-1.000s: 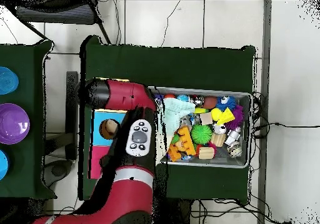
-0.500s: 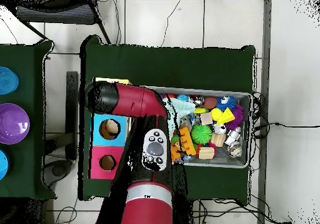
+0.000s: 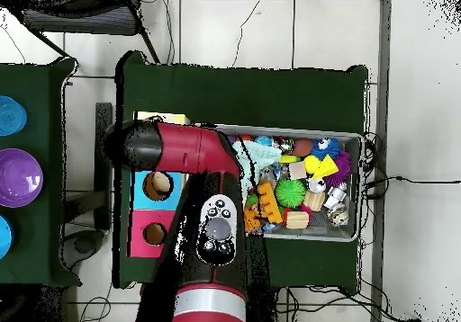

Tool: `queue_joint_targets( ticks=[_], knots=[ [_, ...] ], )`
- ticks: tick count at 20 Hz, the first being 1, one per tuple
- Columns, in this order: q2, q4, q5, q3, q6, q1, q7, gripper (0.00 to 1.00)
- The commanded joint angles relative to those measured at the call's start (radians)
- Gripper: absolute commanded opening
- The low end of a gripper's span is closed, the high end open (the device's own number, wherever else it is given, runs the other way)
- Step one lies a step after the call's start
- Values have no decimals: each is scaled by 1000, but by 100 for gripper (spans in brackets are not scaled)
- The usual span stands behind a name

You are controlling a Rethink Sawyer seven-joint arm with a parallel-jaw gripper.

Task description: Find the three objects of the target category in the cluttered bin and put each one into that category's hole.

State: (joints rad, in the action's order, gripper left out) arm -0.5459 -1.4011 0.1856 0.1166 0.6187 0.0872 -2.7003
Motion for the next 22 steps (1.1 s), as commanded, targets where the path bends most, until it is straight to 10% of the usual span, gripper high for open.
queue_joint_targets(
  ticks=[1, 22],
  knots=[
    [3, -98, -63, 22, -140, 24, -91, 0],
    [71, -19, -51, 109, -182, 46, -81, 0]
  ],
)
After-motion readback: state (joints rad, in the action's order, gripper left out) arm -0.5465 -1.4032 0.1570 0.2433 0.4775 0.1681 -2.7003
